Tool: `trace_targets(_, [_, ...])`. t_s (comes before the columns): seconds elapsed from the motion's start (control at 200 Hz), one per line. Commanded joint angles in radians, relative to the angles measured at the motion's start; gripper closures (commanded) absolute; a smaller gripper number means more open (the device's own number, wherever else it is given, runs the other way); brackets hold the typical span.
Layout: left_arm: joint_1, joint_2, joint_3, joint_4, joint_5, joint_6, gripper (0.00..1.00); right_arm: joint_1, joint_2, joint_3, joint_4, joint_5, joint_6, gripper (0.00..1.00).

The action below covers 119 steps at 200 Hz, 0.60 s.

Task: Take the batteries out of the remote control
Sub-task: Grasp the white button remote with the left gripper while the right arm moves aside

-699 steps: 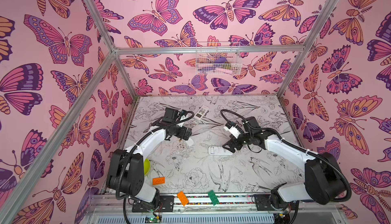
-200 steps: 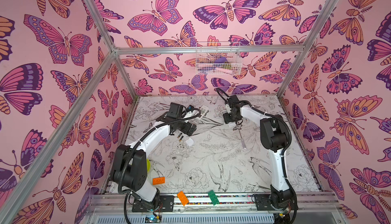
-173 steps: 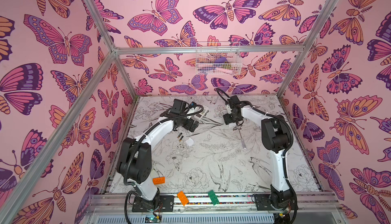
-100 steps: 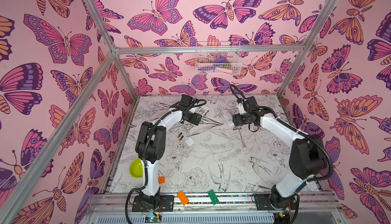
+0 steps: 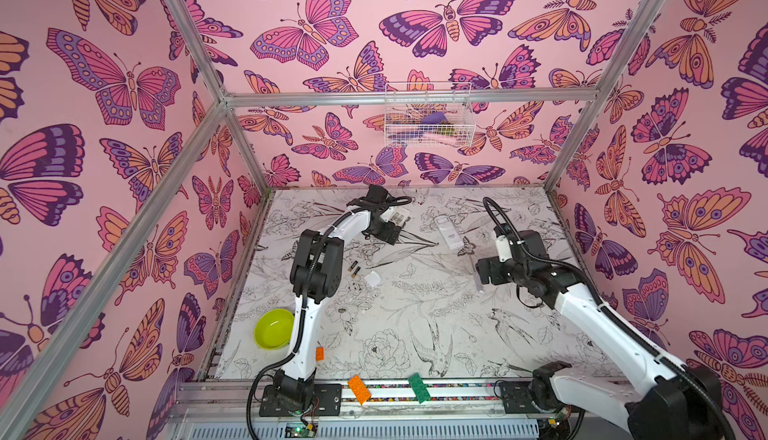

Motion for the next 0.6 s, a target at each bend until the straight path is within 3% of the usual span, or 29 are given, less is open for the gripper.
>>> trace_targets(0.0, [-0.021,0.017,0.042,-0.048,-0.013,-0.026,0.01,-0.005,-0.055,-0.019,-0.040,0.035,0.009,0.03])
trace_targets(0.436, [-0.026,0.098,0.196,-0.166,-0.045,-0.103,0.01,-0.006,-0.153,-0.031,-0.061,0.055,-0.020,0.02])
trace_targets(0.591, [-0.024,0.102,0.204,-0.181,-0.110,-0.240,0.01,-0.006,-0.168,-0.044,-0.043,0.034,-0.007,0.03])
